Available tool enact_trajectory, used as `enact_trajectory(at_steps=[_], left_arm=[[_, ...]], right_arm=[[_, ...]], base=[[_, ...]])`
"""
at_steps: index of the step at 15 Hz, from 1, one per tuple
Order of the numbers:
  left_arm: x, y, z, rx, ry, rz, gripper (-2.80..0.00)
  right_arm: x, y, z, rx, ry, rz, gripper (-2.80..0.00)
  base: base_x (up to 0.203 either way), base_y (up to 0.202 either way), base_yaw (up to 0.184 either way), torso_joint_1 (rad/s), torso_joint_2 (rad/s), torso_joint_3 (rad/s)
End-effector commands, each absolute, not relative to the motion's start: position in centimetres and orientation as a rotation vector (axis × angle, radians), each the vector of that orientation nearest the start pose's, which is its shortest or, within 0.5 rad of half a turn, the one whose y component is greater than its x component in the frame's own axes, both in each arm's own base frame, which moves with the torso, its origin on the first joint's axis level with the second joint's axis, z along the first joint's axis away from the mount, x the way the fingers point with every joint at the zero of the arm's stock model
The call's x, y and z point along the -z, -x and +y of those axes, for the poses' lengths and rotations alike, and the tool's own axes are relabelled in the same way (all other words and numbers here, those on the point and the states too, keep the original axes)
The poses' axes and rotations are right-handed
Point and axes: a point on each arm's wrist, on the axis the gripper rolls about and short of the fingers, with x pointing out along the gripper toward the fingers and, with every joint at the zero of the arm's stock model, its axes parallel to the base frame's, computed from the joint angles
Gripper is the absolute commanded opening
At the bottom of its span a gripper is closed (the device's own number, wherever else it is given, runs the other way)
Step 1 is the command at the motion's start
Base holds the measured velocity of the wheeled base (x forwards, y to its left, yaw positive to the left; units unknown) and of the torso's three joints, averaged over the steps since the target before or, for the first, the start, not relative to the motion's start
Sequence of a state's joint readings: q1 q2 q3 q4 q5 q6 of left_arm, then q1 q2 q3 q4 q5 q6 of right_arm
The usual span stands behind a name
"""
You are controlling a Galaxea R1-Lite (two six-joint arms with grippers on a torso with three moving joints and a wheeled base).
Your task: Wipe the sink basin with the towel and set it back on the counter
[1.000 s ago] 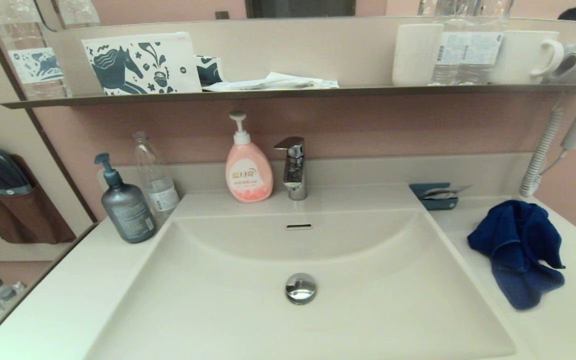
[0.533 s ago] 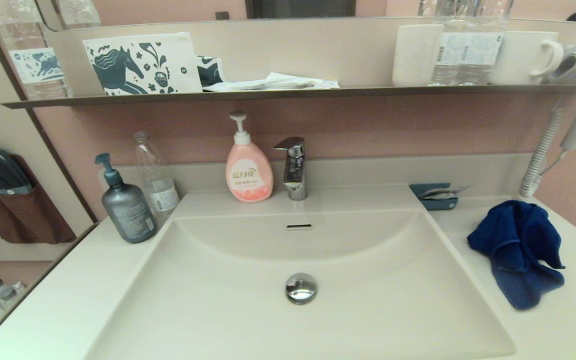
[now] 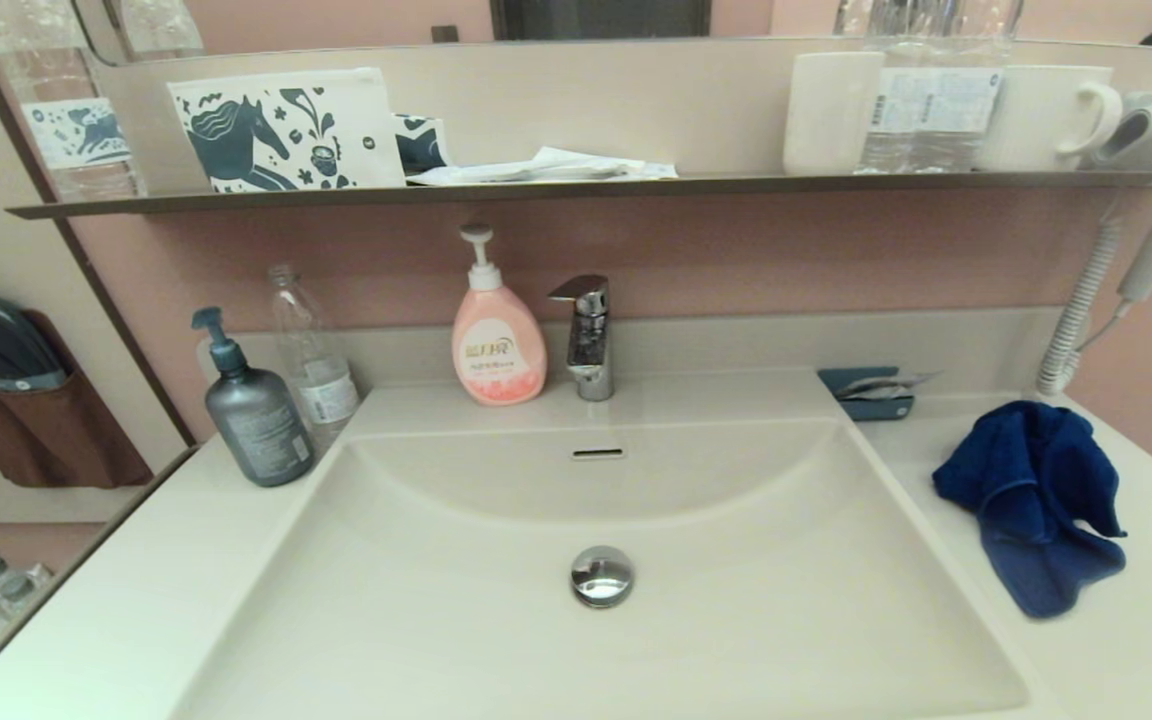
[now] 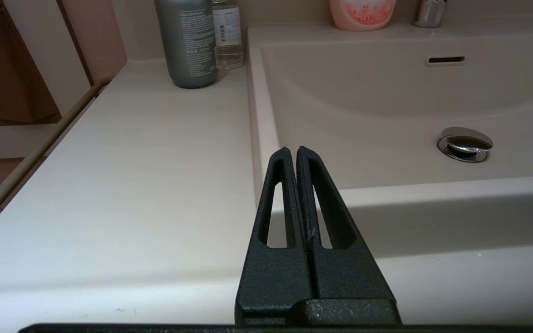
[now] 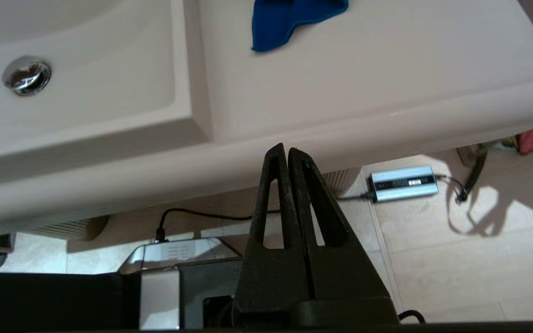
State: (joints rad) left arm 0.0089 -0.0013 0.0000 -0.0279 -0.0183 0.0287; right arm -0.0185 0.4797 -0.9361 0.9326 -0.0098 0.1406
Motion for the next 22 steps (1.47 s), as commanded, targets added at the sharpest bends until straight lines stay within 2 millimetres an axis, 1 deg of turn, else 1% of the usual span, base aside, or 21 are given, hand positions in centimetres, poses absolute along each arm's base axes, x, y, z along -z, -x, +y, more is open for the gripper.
enact_trajectory(at_steps=[1, 3, 6, 10, 12, 13, 17, 19, 22], left_arm=[[-7.8, 2.3, -0.1, 0.010, -0.029, -0.028, -2.80], [-7.8, 2.3, -0.1, 0.009, -0.030, -0.028, -2.80], [-7.8, 2.3, -0.1, 0.009, -0.030, -0.029, -2.80], [-7.8, 2.3, -0.1, 0.010, -0.029, -0.029, -2.80], [-7.8, 2.3, -0.1, 0.009, -0.028, -0.028, -2.80], [-7.8, 2.3, -0.1, 0.009, -0.029, -0.029, -2.80], [-7.8, 2.3, -0.1, 0.009, -0.029, -0.028, -2.80], [-7.8, 2.3, -0.1, 0.009, -0.030, -0.029, -2.80], [-7.8, 2.3, -0.1, 0.009, -0.029, -0.028, -2.80]], right_arm=[[-19.0, 7.9, -0.1, 0.030, -0.125, 0.333, -2.80], [-16.8, 7.8, -0.1, 0.029, -0.106, 0.231, -2.80], [-13.6, 6.3, 0.0, 0.027, -0.067, 0.177, -2.80], [-10.4, 4.0, 0.1, -0.037, -0.013, 0.046, -2.80], [-8.7, 3.0, 0.1, -0.055, -0.008, 0.034, -2.80], [-8.3, 2.7, 0.1, -0.057, -0.006, 0.013, -2.80], [-8.3, 2.6, 0.1, -0.048, 0.058, -0.002, -2.80], [-7.5, 2.3, 0.1, -0.027, 0.109, 0.006, -2.80], [-7.5, 2.3, 0.1, -0.028, 0.083, 0.005, -2.80]], base=[[0.000, 0.000, 0.000, 0.000, 0.00, 0.000], [0.000, 0.000, 0.000, 0.000, 0.00, 0.000], [0.000, 0.000, 0.000, 0.000, 0.00, 0.000], [0.000, 0.000, 0.000, 0.000, 0.00, 0.000], [0.000, 0.000, 0.000, 0.000, 0.00, 0.000], [0.000, 0.000, 0.000, 0.000, 0.00, 0.000], [0.000, 0.000, 0.000, 0.000, 0.00, 0.000], [0.000, 0.000, 0.000, 0.000, 0.00, 0.000], [0.000, 0.000, 0.000, 0.000, 0.00, 0.000]])
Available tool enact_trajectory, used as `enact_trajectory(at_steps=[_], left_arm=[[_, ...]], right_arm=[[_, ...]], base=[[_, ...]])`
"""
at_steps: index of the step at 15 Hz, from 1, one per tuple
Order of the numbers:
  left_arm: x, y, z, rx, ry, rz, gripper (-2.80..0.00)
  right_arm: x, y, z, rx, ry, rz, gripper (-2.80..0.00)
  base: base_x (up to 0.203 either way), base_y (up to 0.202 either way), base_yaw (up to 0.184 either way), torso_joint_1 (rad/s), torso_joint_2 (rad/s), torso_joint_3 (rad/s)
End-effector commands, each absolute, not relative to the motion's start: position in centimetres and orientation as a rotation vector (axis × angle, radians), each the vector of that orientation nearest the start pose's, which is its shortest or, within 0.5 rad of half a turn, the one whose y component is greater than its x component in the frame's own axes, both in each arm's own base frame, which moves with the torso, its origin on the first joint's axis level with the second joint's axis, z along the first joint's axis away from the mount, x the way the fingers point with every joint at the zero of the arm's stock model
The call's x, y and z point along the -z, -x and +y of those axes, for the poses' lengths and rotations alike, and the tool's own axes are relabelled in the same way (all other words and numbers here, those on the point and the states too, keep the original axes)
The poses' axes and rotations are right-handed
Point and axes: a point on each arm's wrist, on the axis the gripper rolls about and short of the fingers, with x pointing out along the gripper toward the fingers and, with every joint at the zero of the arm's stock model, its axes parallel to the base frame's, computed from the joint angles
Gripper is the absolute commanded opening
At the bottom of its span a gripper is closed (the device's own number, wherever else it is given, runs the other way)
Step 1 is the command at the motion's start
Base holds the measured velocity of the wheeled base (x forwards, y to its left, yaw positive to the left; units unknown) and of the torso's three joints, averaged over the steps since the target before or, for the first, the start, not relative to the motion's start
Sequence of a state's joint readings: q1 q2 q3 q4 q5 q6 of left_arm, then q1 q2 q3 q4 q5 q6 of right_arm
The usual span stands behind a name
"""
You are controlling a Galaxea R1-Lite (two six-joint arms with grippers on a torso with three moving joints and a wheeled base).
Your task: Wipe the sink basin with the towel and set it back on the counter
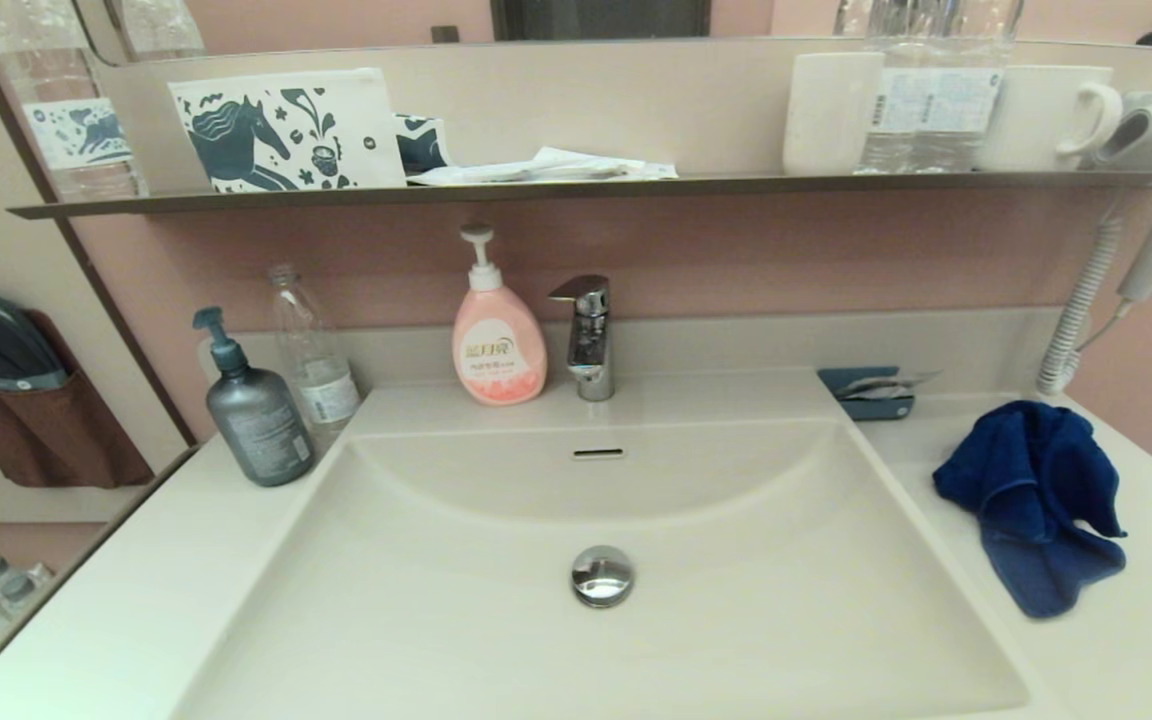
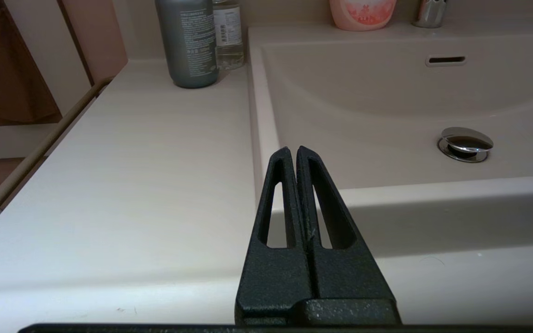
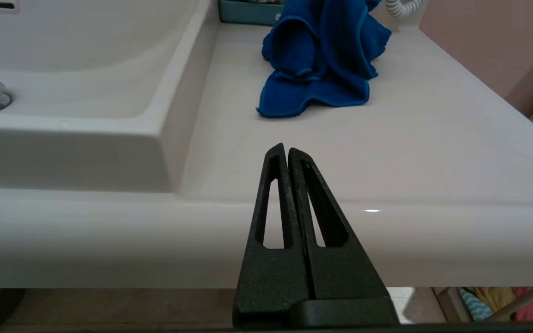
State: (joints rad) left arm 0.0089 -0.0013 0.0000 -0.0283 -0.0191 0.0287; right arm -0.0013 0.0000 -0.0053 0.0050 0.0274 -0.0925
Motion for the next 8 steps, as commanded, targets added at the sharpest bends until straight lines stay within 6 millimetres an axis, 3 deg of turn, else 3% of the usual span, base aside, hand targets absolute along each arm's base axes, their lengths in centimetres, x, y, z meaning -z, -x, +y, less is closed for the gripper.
enact_trajectory(at_steps=[1, 8], left_arm=[[-7.85, 2.28, -0.06, 0.009, -0.029, -0.029, -2.80], [-7.85, 2.28, -0.06, 0.009, -0.029, -0.029, -2.80]], right_arm=[[-7.50, 2.28, 0.06, -0.027, 0.065, 0.004, -2.80], [-7.55, 2.28, 0.05, -0.020, 0.021, 0.000, -2.80]], base=[[0.000, 0.000, 0.000, 0.000, 0.00, 0.000], [0.000, 0.000, 0.000, 0.000, 0.00, 0.000]])
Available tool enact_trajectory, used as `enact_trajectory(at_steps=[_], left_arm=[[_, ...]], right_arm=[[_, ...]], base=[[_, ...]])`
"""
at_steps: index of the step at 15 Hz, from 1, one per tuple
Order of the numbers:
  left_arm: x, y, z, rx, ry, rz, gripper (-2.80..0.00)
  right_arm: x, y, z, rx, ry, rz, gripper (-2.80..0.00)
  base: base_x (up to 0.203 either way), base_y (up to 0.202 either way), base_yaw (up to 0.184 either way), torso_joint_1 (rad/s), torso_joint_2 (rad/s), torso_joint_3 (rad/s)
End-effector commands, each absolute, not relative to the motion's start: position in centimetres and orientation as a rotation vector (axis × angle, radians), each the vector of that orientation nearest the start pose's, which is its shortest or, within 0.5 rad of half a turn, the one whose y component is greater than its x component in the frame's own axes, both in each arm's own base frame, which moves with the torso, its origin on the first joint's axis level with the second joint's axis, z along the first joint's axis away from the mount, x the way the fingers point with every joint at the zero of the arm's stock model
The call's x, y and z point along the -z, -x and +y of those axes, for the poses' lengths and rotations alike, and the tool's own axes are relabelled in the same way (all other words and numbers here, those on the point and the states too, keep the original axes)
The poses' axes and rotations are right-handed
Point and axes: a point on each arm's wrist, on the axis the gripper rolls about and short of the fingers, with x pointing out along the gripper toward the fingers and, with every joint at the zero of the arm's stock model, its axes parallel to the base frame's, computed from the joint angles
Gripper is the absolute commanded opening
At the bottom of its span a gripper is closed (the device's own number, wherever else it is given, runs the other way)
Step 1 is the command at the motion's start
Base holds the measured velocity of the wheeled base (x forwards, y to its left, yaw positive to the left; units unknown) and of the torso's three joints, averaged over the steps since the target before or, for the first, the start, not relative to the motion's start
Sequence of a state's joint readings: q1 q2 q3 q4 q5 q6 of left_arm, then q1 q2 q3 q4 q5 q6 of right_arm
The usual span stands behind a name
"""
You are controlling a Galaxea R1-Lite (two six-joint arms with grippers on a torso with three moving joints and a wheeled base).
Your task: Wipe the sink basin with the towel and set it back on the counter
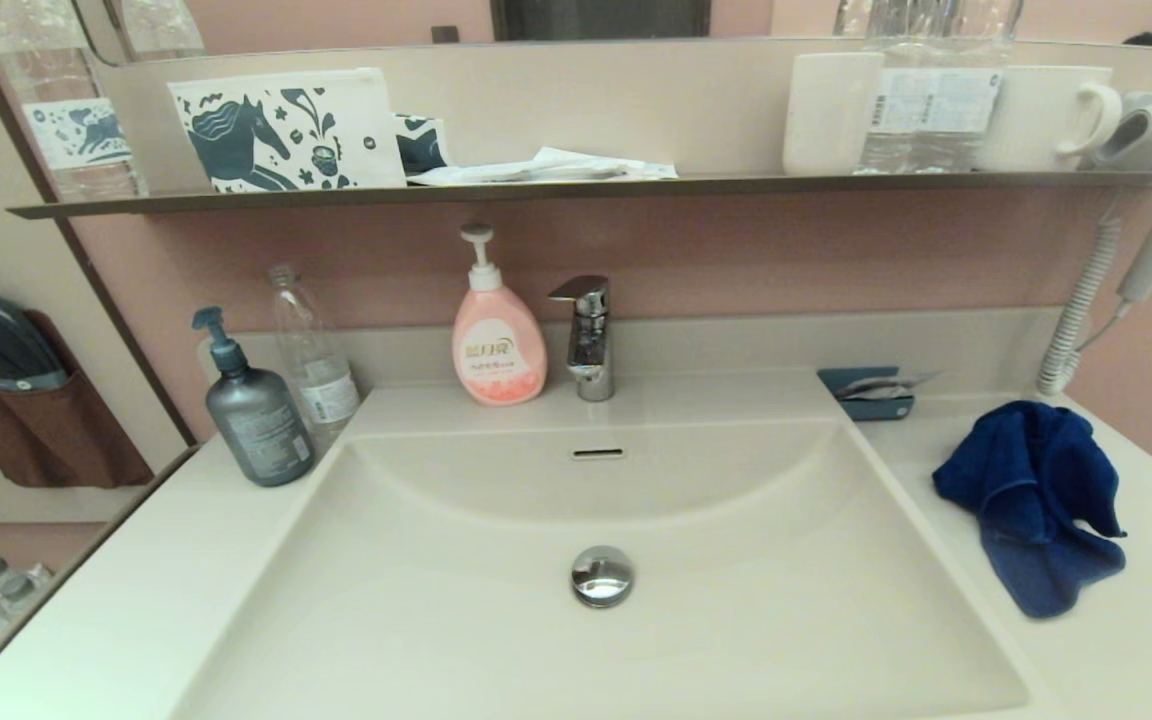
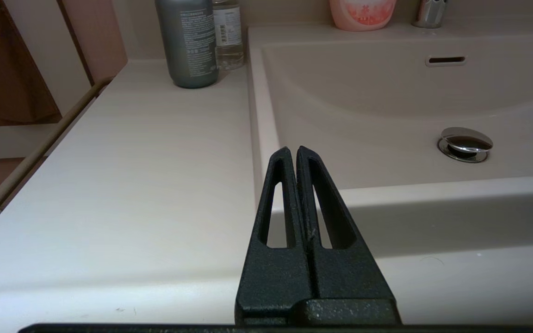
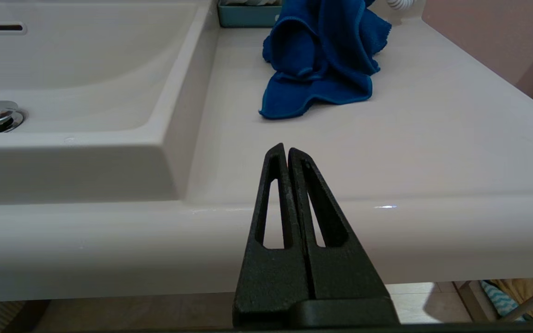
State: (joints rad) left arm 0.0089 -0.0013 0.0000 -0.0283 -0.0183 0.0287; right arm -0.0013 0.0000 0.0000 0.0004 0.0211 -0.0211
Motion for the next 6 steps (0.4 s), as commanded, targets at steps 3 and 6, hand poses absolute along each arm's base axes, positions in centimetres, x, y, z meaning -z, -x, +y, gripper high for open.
enact_trajectory(at_steps=[3, 6], left_arm=[[-7.85, 2.28, -0.06, 0.009, -0.029, -0.029, -2.80], [-7.84, 2.28, -0.06, 0.009, -0.028, -0.029, -2.80]], right_arm=[[-7.55, 2.28, 0.05, -0.020, 0.021, 0.000, -2.80], [-7.55, 2.28, 0.05, -0.020, 0.021, 0.000, -2.80]], base=[[0.000, 0.000, 0.000, 0.000, 0.00, 0.000], [0.000, 0.000, 0.000, 0.000, 0.00, 0.000]])
